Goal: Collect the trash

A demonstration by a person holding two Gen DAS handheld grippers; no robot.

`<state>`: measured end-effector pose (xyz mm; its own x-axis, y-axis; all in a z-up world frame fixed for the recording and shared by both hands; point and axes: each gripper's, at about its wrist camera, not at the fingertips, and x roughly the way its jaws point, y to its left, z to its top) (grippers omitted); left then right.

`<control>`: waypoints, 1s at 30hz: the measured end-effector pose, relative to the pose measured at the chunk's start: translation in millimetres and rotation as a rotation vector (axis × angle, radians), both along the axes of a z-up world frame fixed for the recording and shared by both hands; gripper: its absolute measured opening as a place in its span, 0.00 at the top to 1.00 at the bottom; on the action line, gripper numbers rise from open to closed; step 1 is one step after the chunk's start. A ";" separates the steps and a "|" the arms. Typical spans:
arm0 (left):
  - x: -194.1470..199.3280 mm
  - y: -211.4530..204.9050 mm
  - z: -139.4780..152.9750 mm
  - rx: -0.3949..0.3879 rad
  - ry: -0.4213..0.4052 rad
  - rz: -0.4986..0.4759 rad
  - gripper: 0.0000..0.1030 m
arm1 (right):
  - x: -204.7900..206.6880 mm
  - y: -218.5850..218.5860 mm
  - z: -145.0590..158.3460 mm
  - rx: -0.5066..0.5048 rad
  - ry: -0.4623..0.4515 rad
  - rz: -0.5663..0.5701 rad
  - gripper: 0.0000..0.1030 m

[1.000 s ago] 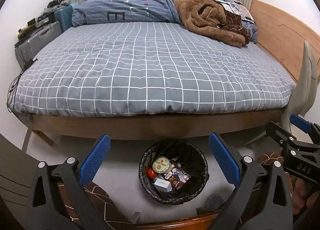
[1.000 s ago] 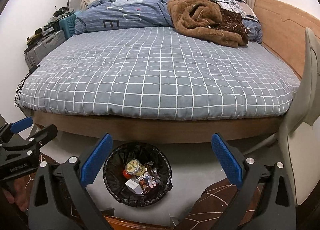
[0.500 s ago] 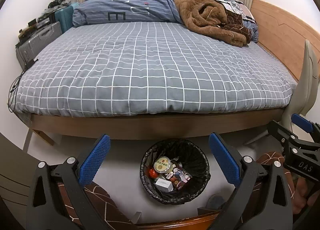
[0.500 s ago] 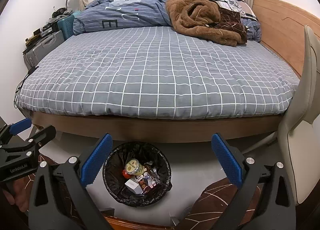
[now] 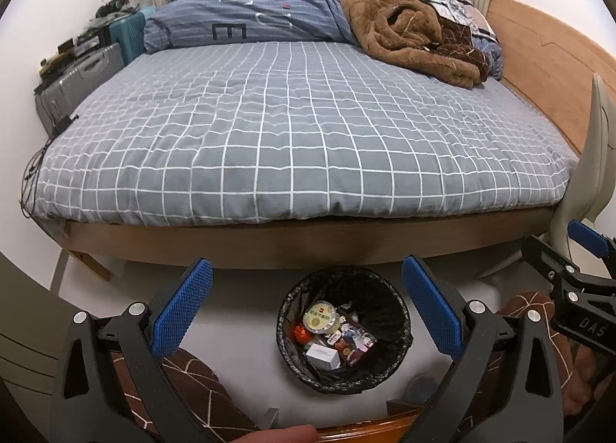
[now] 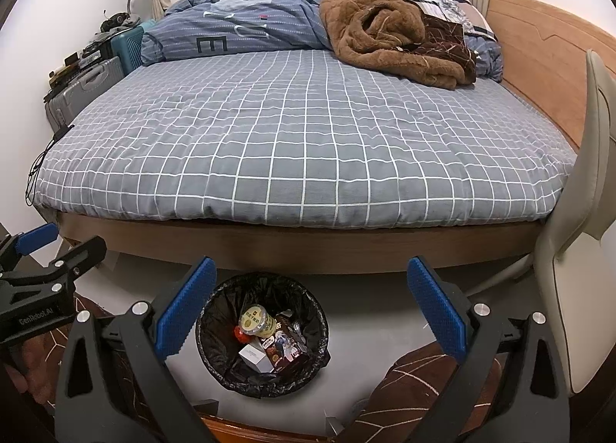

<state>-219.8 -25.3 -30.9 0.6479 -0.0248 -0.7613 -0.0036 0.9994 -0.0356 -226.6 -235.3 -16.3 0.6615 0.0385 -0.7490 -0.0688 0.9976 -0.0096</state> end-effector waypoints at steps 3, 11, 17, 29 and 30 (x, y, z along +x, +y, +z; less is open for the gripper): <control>0.3 -1.5 0.1 0.028 -0.003 0.006 0.06 | 0.0 0.2 0.1 0.002 -0.001 0.001 0.07; 0.2 -2.7 2.2 0.033 0.001 0.005 0.06 | 0.0 0.5 -0.3 -0.001 0.001 0.001 0.07; 1.4 -2.9 1.2 0.016 0.011 -0.001 0.06 | -0.6 0.5 -2.3 0.002 0.002 0.002 0.07; 1.9 -3.3 1.1 0.025 0.010 -0.003 0.06 | -0.8 1.9 -4.8 0.008 0.005 0.000 0.07; 2.1 -3.5 1.0 0.027 0.010 -0.002 0.06 | -0.8 2.1 -5.0 0.007 0.005 -0.001 0.07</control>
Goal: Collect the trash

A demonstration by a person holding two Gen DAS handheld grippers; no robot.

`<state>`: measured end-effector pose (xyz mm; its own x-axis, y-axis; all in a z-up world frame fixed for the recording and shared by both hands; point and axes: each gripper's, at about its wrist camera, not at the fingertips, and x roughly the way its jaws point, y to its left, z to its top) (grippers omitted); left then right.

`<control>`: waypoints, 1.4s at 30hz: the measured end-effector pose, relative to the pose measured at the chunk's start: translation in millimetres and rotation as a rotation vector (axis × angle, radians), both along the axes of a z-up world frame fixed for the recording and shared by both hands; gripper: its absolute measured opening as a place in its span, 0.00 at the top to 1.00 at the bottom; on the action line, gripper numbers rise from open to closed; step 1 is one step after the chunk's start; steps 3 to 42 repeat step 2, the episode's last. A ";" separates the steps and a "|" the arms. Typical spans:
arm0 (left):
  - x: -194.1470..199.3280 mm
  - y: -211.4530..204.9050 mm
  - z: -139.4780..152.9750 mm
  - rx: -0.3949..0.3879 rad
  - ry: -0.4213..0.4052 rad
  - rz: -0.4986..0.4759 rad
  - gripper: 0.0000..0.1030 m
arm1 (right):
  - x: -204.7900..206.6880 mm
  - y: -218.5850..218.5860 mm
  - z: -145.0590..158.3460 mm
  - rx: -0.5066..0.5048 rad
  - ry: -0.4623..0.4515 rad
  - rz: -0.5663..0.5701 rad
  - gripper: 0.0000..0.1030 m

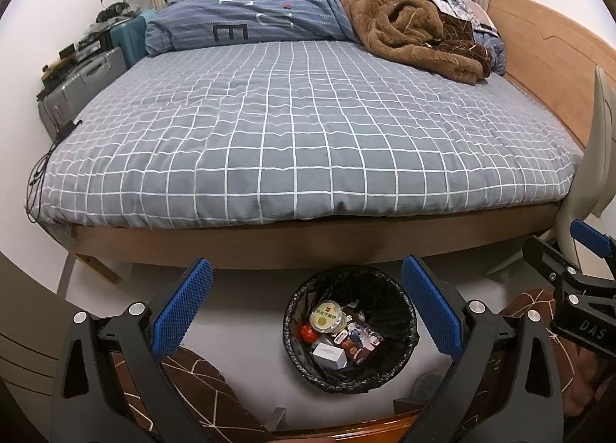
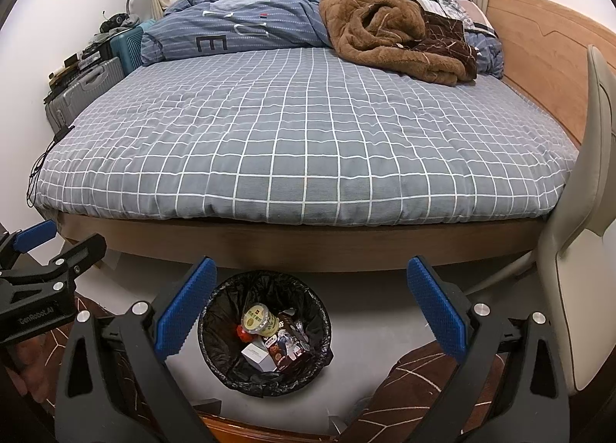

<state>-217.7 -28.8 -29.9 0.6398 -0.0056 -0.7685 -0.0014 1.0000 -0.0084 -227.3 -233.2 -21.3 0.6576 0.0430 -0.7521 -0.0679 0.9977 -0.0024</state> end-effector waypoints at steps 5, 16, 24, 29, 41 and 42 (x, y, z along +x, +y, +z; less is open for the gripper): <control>0.3 -0.1 0.3 0.003 -0.001 0.000 0.06 | -0.1 -0.2 0.0 0.001 0.000 0.000 0.07; 0.3 -0.1 0.3 0.003 -0.001 0.000 0.06 | -0.1 -0.2 0.0 0.001 0.000 0.000 0.07; 0.3 -0.1 0.3 0.003 -0.001 0.000 0.06 | -0.1 -0.2 0.0 0.001 0.000 0.000 0.07; 0.3 -0.1 0.3 0.003 -0.001 0.000 0.06 | -0.1 -0.2 0.0 0.001 0.000 0.000 0.07; 0.3 -0.1 0.3 0.003 -0.001 0.000 0.06 | -0.1 -0.2 0.0 0.001 0.000 0.000 0.07; 0.3 -0.1 0.3 0.003 -0.001 0.000 0.06 | -0.1 -0.2 0.0 0.001 0.000 0.000 0.07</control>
